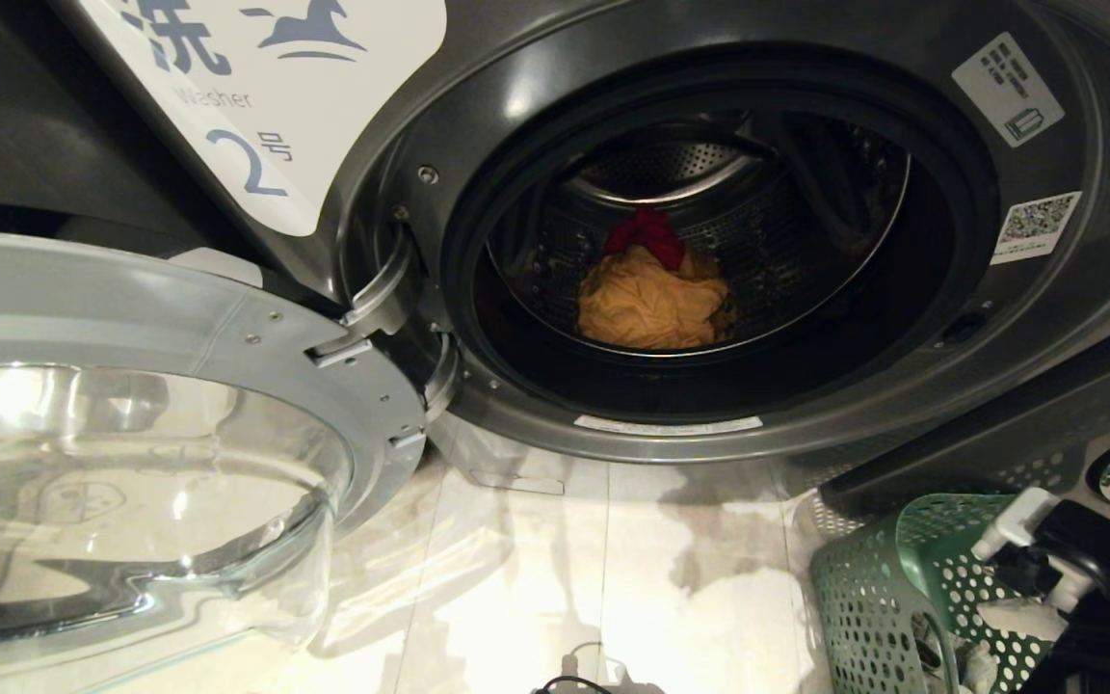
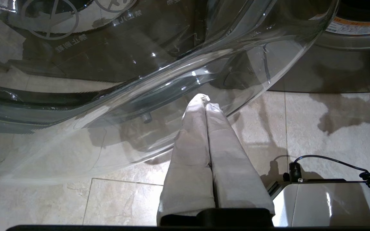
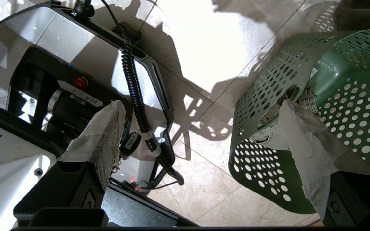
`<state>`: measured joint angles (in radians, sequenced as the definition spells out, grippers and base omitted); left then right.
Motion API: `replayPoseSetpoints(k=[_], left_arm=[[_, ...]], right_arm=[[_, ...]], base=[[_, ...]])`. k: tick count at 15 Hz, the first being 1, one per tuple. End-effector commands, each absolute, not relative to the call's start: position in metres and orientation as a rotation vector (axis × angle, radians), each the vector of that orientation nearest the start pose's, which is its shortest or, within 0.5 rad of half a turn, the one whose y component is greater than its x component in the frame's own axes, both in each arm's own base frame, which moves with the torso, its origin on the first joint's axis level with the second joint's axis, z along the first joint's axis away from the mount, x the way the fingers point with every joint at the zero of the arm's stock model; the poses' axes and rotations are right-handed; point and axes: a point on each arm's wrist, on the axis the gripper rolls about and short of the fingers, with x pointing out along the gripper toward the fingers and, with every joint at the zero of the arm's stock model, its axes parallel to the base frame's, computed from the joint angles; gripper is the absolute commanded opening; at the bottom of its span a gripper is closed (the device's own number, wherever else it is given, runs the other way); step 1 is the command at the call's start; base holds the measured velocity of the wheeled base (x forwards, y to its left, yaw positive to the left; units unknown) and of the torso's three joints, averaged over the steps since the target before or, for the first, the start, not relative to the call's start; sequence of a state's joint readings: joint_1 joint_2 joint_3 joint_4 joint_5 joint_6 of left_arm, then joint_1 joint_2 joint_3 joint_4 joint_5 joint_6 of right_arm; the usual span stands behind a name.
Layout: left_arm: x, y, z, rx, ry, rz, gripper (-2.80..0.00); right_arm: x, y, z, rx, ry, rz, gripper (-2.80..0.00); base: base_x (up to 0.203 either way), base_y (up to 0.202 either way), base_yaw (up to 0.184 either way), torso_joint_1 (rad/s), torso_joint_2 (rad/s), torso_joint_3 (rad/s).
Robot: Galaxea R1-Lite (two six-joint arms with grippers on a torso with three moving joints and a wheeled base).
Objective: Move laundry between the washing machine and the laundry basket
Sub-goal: Pick a cloth and place it into the basket
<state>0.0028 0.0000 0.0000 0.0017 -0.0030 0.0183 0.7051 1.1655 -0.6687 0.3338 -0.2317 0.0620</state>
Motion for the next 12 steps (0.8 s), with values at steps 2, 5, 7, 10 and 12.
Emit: replayPoseSetpoints(k=[2,5,7,10,12], left_arm=[[-0.023,0.0,0.075,0.018,0.003,0.001,-2.8],[-0.023,0.0,0.075,0.018,0.003,0.0,-2.8],[-0.023,0.0,0.075,0.018,0.003,0.0,-2.8],[-0.023,0.0,0.075,0.018,0.003,0.0,-2.8],[-0.023,0.0,0.075,0.018,0.003,0.001,-2.8]], right_arm=[[0.108,0.086,0.182,-0.327,0.763,0.422,0.0],[0.108,0.085,0.182,-0.325,0.763,0.42,0.0],[0.108,0.085,0.182,-0.324,0.764,0.419,0.0],[0.11,0.083,0.18,-0.309,0.773,0.391,0.0],[0.116,0.075,0.18,-0.288,0.778,0.312,0.0]], base=[[0.0,0.0,0.0,0.0,0.0,0.0],[0.001,-0.002,0.029,0.0,0.0,0.003],[-0.001,-0.005,0.164,0.005,0.01,0.003],[0.001,-0.003,0.147,0.002,0.0,0.003],[0.001,0.001,0.034,0.001,0.0,0.002]])
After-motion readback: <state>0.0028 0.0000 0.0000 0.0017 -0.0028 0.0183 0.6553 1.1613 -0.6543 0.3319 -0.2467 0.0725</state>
